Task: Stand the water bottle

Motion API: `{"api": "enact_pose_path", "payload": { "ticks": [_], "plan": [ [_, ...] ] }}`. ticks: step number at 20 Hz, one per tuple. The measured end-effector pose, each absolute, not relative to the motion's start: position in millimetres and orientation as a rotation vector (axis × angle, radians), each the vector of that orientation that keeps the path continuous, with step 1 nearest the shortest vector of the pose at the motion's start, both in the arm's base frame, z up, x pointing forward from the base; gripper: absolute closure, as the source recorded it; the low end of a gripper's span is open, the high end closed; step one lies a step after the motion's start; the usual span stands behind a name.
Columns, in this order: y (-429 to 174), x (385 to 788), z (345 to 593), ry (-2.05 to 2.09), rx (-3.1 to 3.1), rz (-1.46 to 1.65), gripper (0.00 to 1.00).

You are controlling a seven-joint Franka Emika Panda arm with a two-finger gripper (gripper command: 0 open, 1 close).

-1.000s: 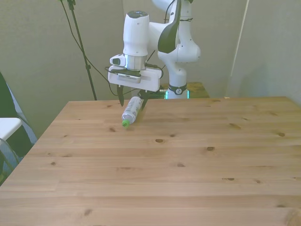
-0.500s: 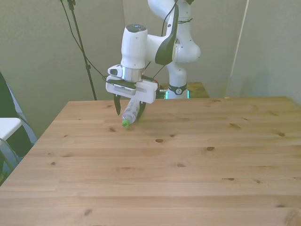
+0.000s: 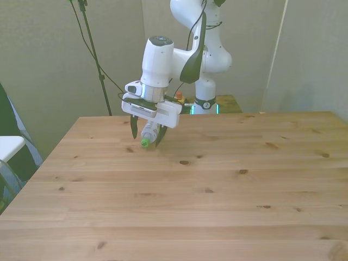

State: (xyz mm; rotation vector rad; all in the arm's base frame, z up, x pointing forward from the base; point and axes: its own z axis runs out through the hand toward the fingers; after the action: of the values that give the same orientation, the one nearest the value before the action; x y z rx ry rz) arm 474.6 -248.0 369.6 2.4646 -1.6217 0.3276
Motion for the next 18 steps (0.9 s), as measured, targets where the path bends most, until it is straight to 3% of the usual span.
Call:
{"api": "enact_pose_path", "payload": {
  "ticks": [9, 10, 18],
  "plan": [
    [-242.6, 478.0, 361.4, -1.604, 2.474, 0.311, 0.0],
    [-242.6, 478.1, 359.9, -1.603, 2.473, 0.307, 1.0],
    [-241.5, 479.9, 353.3, -1.602, 2.474, 0.3, 1.0]
  ]
}}
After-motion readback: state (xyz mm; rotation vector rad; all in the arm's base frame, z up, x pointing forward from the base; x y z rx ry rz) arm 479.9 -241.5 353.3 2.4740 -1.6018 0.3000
